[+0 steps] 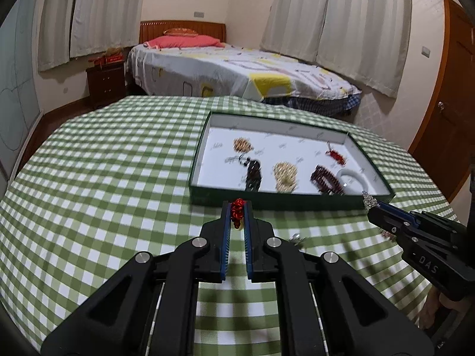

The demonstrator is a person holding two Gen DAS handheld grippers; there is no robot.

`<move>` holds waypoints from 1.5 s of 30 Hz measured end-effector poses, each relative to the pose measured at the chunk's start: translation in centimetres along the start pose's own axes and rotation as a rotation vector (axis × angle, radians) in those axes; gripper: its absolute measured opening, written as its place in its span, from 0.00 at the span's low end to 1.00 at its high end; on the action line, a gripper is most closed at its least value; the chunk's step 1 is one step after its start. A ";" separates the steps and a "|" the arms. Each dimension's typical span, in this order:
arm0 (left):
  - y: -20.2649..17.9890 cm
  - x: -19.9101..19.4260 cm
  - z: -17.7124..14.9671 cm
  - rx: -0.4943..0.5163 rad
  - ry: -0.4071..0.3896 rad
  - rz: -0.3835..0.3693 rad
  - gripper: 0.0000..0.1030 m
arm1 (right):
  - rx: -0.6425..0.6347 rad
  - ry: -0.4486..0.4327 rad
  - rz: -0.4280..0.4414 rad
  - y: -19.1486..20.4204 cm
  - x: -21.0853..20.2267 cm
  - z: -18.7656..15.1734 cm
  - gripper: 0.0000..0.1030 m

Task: Organize jewelry
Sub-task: 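Carry the rose charm with the left tool while the right tool carries the brooch into the box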

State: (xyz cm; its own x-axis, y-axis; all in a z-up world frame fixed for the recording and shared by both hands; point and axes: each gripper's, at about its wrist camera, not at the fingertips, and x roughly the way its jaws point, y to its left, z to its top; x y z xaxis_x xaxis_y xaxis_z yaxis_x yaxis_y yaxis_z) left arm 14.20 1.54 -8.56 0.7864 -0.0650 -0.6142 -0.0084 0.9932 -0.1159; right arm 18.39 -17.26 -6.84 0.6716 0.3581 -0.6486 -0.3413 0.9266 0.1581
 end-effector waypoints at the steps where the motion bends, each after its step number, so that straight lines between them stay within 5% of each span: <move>1: -0.2 -0.2 0.2 0.002 -0.007 -0.004 0.09 | 0.002 -0.008 0.000 -0.1 -0.2 0.2 0.11; 12: -2.4 0.3 4.7 0.016 -0.074 -0.078 0.09 | 0.011 -0.104 -0.018 -1.3 -1.2 4.0 0.11; 22: -4.8 4.3 9.5 0.070 -0.124 -0.105 0.09 | 0.000 -0.157 -0.048 -3.1 1.8 8.4 0.11; 34: -5.8 15.1 10.8 0.113 0.052 -0.088 0.09 | 0.043 -0.012 -0.073 -6.0 9.8 9.2 0.11; 45: -6.0 20.0 10.3 0.124 0.199 -0.059 0.09 | 0.072 0.131 -0.092 -7.0 13.5 8.7 0.11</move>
State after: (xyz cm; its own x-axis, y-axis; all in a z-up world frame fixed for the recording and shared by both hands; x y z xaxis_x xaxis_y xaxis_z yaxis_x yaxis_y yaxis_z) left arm 36.28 -4.74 -12.11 0.6464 -0.1284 -0.7521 0.1193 0.9906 -0.0665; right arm 35.51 -17.90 -10.24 0.6044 0.2576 -0.7538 -0.2314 0.9622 0.1433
